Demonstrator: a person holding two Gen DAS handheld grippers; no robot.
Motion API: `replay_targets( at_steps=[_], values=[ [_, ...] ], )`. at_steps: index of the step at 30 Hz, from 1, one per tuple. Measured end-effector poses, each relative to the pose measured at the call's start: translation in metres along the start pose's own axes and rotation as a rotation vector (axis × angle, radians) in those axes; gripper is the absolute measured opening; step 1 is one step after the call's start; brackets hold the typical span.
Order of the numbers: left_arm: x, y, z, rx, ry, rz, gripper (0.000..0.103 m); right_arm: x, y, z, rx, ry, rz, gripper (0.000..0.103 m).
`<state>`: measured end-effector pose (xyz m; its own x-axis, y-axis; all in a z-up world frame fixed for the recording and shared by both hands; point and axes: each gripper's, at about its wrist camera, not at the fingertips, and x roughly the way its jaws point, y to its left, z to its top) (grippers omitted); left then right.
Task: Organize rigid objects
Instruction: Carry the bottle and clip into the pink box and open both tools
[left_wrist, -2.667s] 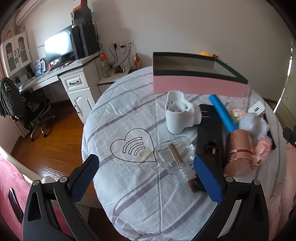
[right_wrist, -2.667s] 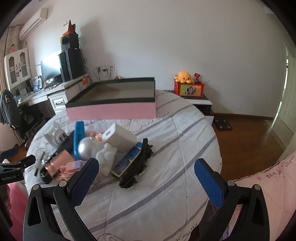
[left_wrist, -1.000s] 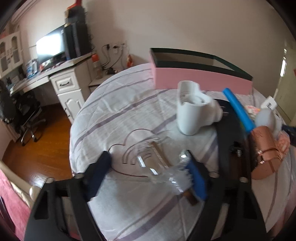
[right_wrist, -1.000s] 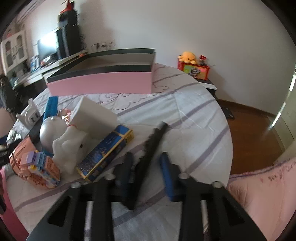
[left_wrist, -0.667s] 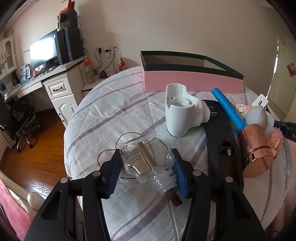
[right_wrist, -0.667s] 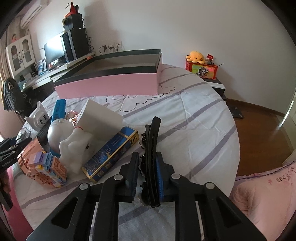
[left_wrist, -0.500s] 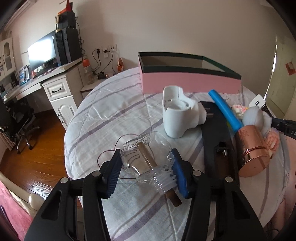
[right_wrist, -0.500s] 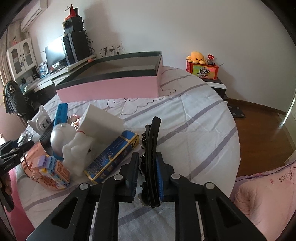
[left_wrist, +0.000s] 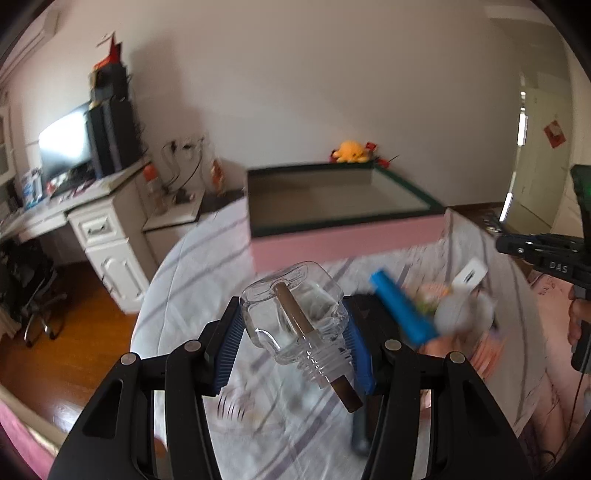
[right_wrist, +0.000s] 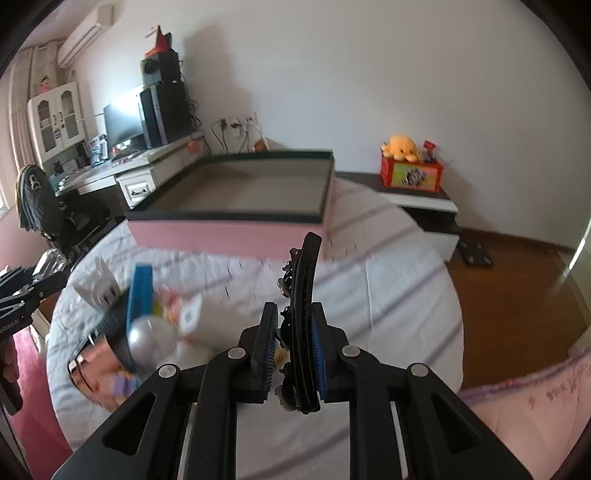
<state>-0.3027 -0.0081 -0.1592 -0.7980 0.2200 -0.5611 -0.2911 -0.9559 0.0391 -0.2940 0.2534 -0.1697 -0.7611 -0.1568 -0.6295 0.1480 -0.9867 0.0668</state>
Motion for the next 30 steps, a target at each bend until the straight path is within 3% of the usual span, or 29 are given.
replay_targets(
  at_steps=[8,18,24,30],
  values=[
    [0.032,-0.018,0.067,0.074,-0.042,-0.073,0.053,0.016,0.015,0.054,-0.073,-0.039,0.035,0.017],
    [0.118,-0.024,0.136,0.134,0.042,-0.109,0.053,0.083,0.032,0.117,-0.148,0.006,0.086,0.017],
    [0.179,-0.019,0.145,0.135,0.15,-0.092,0.053,0.137,0.038,0.139,-0.171,0.089,0.111,0.017],
    [0.207,-0.021,0.137,0.139,0.212,-0.108,0.053,0.18,0.049,0.136,-0.179,0.178,0.151,0.017]
  ],
)
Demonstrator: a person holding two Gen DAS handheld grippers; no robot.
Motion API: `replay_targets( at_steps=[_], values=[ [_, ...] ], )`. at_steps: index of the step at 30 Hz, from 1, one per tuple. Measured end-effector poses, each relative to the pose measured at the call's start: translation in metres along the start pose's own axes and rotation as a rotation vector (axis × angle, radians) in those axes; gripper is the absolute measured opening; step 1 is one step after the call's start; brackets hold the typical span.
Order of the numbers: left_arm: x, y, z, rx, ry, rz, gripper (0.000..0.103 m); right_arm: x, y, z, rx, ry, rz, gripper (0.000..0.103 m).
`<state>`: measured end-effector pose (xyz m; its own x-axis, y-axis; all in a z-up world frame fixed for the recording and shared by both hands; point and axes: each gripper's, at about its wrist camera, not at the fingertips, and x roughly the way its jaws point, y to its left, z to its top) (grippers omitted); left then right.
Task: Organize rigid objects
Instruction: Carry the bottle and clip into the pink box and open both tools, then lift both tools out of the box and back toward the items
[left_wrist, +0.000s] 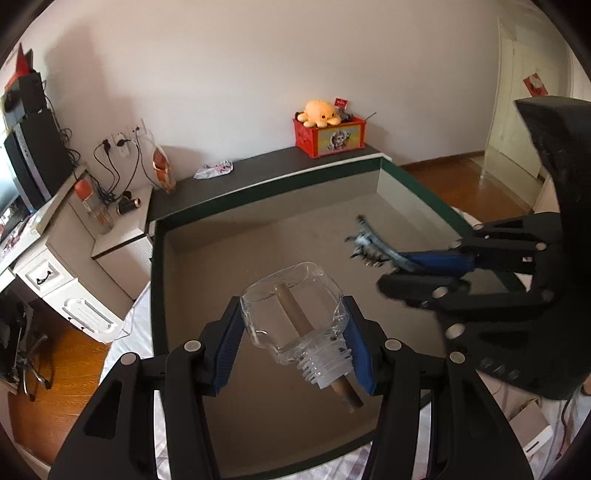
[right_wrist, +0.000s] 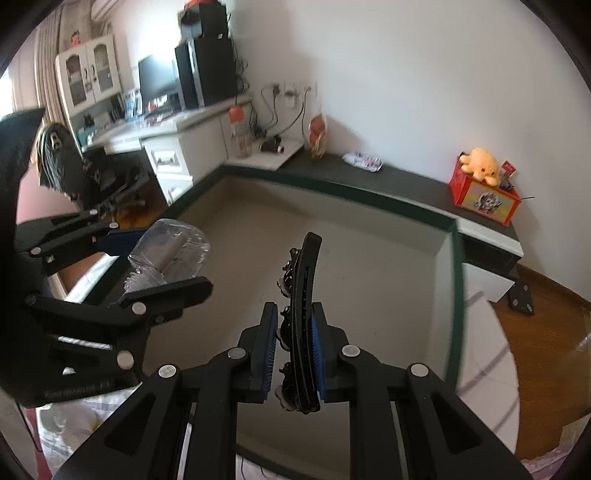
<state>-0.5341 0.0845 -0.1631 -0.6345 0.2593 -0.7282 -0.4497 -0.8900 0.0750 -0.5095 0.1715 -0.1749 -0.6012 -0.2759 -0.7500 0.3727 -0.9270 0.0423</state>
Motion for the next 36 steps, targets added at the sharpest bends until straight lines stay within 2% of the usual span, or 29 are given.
replay_targets(
  at_steps=[5,10,15,18,21,23,27,29,36],
  values=[
    [0.008,0.003,-0.005,-0.005,0.032,0.005,0.053,0.018,0.002,-0.004,-0.006,0.049,0.006,0.018],
    [0.005,0.009,-0.007,-0.006,0.027,0.015,0.056,0.02,0.003,-0.004,-0.013,0.062,0.004,0.018],
    [-0.002,0.015,-0.01,-0.019,0.012,0.051,0.085,0.017,0.003,-0.004,0.005,0.057,0.005,0.018],
    [-0.012,0.019,-0.013,-0.041,-0.001,0.063,0.089,0.013,0.003,-0.004,0.015,0.045,0.018,0.019],
    [-0.03,0.021,-0.016,-0.063,-0.025,0.078,0.094,0.001,0.006,-0.005,0.014,0.022,0.009,0.029],
    [-0.047,0.021,-0.019,-0.068,-0.055,0.099,0.094,-0.01,0.008,-0.005,0.012,-0.002,-0.008,0.048],
    [-0.097,0.017,-0.03,-0.088,-0.156,0.139,0.099,-0.051,0.016,-0.009,0.015,-0.089,-0.039,0.063],
    [-0.127,0.014,-0.038,-0.108,-0.221,0.165,0.103,-0.075,0.02,-0.013,0.021,-0.138,-0.059,0.08],
    [-0.215,-0.011,-0.075,-0.155,-0.391,0.286,0.103,-0.162,0.047,-0.04,0.033,-0.305,-0.078,0.083]
  ],
)
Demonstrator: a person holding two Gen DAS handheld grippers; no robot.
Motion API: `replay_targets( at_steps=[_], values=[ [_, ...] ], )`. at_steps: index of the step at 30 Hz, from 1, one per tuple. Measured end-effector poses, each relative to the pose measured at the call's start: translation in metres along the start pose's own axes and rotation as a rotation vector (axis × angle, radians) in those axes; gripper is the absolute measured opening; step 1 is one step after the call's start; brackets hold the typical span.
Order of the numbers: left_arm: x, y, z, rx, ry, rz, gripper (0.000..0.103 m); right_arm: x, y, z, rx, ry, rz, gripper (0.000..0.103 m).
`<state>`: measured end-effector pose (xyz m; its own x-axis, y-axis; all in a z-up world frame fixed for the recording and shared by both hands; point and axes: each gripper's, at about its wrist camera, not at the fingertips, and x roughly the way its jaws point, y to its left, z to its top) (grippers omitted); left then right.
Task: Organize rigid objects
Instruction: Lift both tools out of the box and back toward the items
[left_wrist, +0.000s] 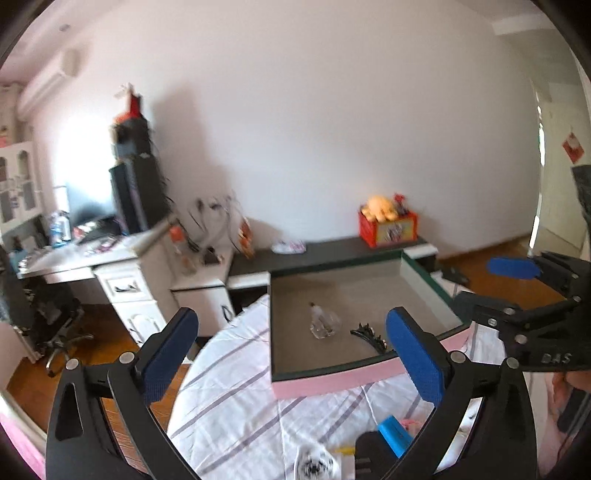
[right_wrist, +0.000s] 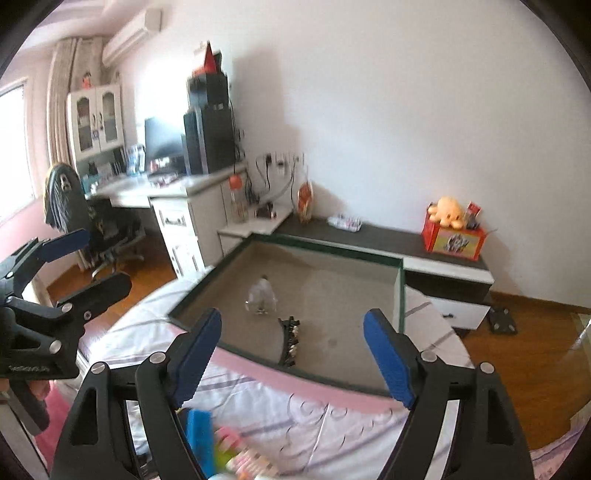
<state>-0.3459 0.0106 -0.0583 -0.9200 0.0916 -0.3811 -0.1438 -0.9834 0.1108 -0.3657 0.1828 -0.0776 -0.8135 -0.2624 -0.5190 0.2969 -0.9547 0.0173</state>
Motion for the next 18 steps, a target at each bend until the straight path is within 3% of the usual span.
replay_targets(
  at_steps=[3,4,13,18],
  values=[
    [-0.037,-0.002,-0.007,-0.016,-0.049,0.025,0.103,-0.038,0.014,-0.009,-0.022,-0.067,-0.061,0.093],
    [-0.047,-0.002,-0.01,-0.024,-0.056,0.029,0.103,-0.05,0.019,-0.013,-0.028,-0.089,-0.079,0.103],
    [-0.126,-0.006,-0.051,-0.057,-0.098,0.082,0.103,-0.139,0.042,-0.058,-0.008,-0.189,-0.175,0.103],
    [-0.16,-0.016,-0.065,-0.017,-0.127,0.088,0.103,-0.177,0.045,-0.082,0.034,-0.215,-0.191,0.103]
  ],
)
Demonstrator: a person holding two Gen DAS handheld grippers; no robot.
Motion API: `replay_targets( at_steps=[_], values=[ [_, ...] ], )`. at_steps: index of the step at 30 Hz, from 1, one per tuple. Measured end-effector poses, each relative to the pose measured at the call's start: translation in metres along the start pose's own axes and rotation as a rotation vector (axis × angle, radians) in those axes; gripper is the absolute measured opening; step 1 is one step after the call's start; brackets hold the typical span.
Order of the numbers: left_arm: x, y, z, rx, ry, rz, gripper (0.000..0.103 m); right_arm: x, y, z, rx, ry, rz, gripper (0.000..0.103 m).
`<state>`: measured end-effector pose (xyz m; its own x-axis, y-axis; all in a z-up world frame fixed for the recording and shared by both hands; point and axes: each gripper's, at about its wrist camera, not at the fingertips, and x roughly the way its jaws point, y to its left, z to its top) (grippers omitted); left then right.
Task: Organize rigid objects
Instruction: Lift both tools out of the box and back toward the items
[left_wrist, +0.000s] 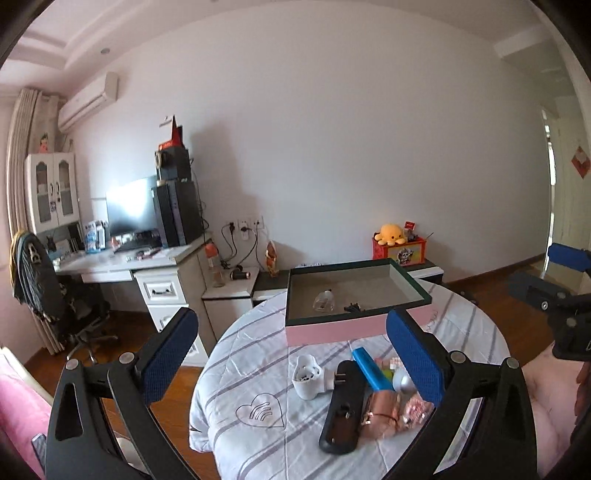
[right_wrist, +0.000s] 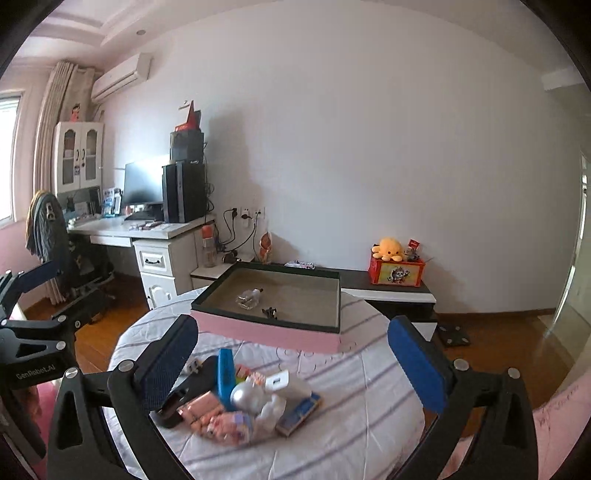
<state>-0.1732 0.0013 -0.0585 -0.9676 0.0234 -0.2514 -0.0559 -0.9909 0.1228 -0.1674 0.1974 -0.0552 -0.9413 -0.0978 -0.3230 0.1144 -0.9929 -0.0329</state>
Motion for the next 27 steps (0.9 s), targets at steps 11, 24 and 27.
replay_targets(
  at_steps=[11,24,27],
  values=[
    [-0.031,-0.003,-0.007,-0.008,-0.032,0.009,0.103,-0.044,-0.007,-0.019,0.022,-0.023,-0.045,0.103],
    [-0.001,0.008,-0.039,-0.012,0.09,-0.026,0.103,-0.027,-0.02,-0.042,0.05,0.052,-0.08,0.103],
    [0.017,0.005,-0.054,-0.001,0.153,-0.043,0.103,-0.013,-0.022,-0.051,0.057,0.093,-0.08,0.103]
  ],
)
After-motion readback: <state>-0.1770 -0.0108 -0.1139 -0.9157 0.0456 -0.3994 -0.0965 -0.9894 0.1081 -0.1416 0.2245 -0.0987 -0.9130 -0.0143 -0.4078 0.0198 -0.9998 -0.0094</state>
